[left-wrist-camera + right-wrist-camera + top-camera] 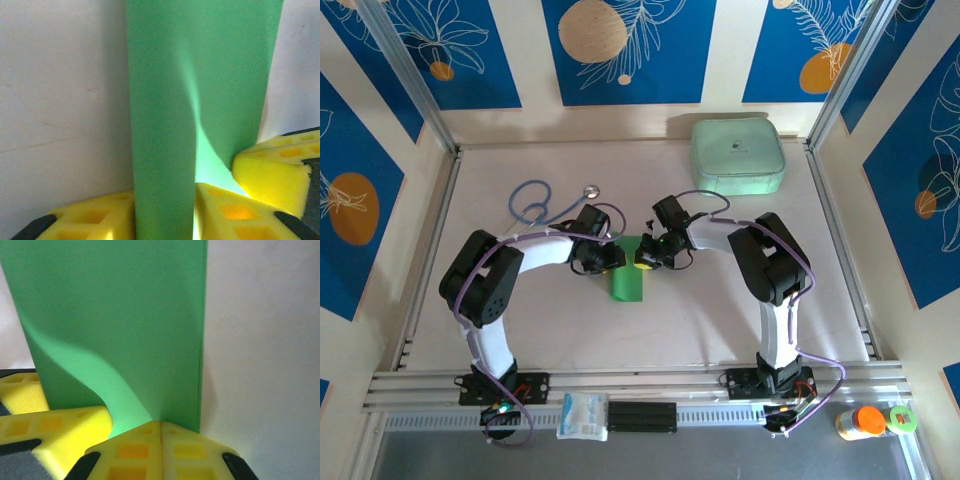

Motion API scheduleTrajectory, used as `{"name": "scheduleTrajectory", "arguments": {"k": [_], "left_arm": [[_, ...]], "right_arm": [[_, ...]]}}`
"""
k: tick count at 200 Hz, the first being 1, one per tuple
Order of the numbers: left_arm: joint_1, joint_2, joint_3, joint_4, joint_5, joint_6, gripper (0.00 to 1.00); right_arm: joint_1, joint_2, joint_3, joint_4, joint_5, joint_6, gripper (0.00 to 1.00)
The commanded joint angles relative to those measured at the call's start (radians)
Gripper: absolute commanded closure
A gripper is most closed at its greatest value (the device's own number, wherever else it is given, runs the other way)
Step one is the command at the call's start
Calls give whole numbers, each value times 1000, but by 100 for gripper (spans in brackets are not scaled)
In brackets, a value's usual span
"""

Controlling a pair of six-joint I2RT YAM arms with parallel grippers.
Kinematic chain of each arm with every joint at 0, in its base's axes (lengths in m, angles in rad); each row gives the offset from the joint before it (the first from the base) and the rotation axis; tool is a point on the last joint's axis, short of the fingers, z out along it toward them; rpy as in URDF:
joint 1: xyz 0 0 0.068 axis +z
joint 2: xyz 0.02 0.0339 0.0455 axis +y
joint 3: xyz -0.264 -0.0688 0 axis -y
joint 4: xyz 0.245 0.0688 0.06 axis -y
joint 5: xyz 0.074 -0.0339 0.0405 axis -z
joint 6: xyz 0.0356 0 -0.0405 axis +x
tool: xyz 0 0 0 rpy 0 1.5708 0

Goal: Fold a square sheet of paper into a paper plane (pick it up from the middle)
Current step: Hold the square sheet of paper at the center of the table, then first fold in half a square sheet of paper at the center of the table.

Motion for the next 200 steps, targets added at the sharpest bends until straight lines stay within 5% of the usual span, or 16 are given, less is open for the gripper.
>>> {"name": "scheduleTrajectory", "arguments": {"k": [1, 49, 72, 111, 147, 200], "left_arm": [[-19, 49, 3, -88, -46, -1, 59], [6, -127, 160, -315, -300, 15, 41], [13, -197, 162, -293, -257, 46, 40], [2, -178, 131, -171, 41, 26, 56], [-1, -110, 124, -156, 73, 11, 75], [-2, -19, 121, -94, 145, -33, 86]], "right_arm": [[-16, 73, -27, -124, 75, -65, 94], [-26, 130, -40, -149, 104, -131, 95], [-21, 138, -32, -155, 106, -165, 95], [-12, 145, -3, -190, 130, -216, 95], [-13, 157, 11, -206, 140, -209, 95], [-11, 173, 19, -221, 143, -200, 96]]}}
